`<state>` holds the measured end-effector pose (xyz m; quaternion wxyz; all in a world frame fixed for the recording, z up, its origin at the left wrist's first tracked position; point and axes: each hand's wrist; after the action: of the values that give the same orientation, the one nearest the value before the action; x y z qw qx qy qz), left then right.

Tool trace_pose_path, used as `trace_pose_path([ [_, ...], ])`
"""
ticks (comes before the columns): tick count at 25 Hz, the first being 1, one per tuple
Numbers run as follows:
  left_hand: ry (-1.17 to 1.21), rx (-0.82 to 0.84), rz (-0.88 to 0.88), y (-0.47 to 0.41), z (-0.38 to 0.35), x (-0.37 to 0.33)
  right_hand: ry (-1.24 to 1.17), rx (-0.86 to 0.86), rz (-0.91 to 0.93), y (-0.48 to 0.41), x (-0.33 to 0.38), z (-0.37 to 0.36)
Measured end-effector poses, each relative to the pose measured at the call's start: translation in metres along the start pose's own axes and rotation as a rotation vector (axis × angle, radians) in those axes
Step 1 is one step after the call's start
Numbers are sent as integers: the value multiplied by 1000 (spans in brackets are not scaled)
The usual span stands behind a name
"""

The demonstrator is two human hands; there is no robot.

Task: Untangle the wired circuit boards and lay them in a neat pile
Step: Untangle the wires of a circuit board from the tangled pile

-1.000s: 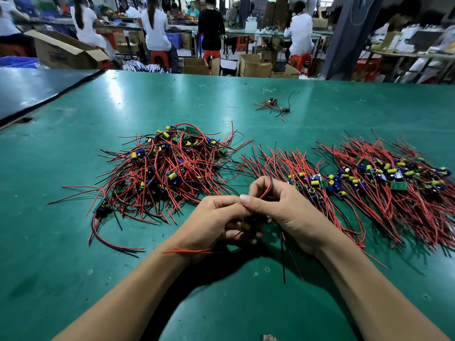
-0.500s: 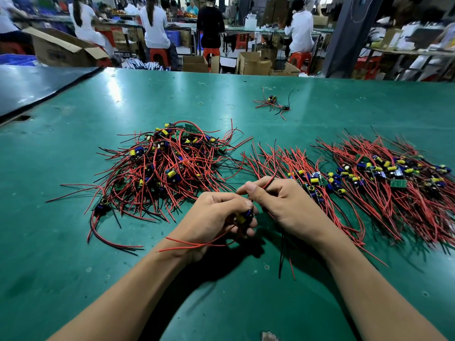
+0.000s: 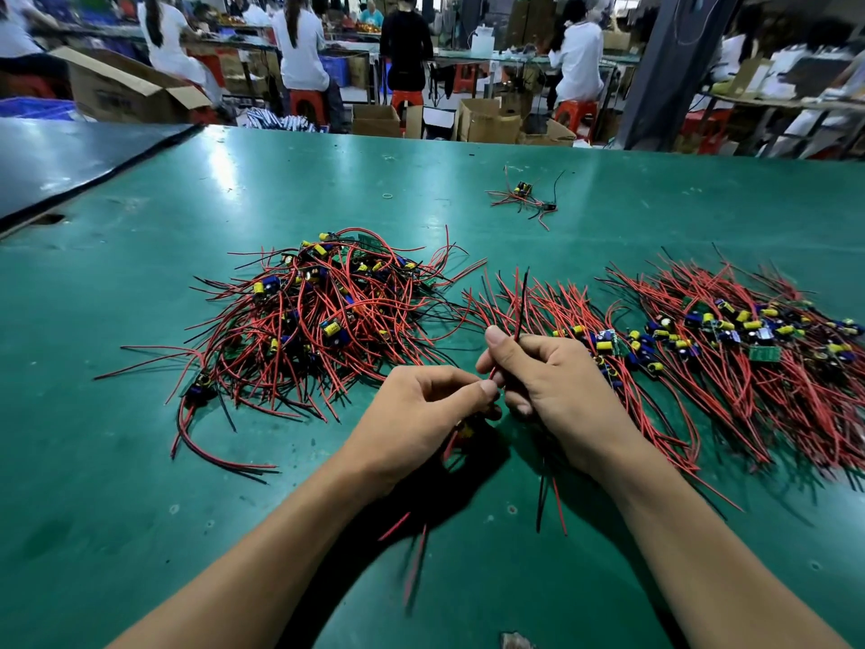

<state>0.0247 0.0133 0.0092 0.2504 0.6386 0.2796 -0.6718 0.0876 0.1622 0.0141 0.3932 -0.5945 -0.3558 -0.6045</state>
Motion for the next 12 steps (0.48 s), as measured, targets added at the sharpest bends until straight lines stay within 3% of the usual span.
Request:
trace_pose_path([
  [5,141,8,12,-1,-2,2,-39,84,-19,1,-2,-1],
  [7,220,37,32,-2,1,2,-135,188,-78,3,-3,-1],
  [9,304,73,77,-2,2,0,-73,269,-104,2,-3,3],
  [12,419,101,144,-2,2,-6,-85,256,-71,0,-2,5],
])
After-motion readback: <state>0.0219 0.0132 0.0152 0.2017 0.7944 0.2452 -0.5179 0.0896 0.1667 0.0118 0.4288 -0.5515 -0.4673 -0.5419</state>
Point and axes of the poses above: each hand's wrist, its own y-axis away from the middle knuckle, its own z-axis out of the back of the hand, x = y × z, and after that the axes turned 2 degrees about -z, right-handed
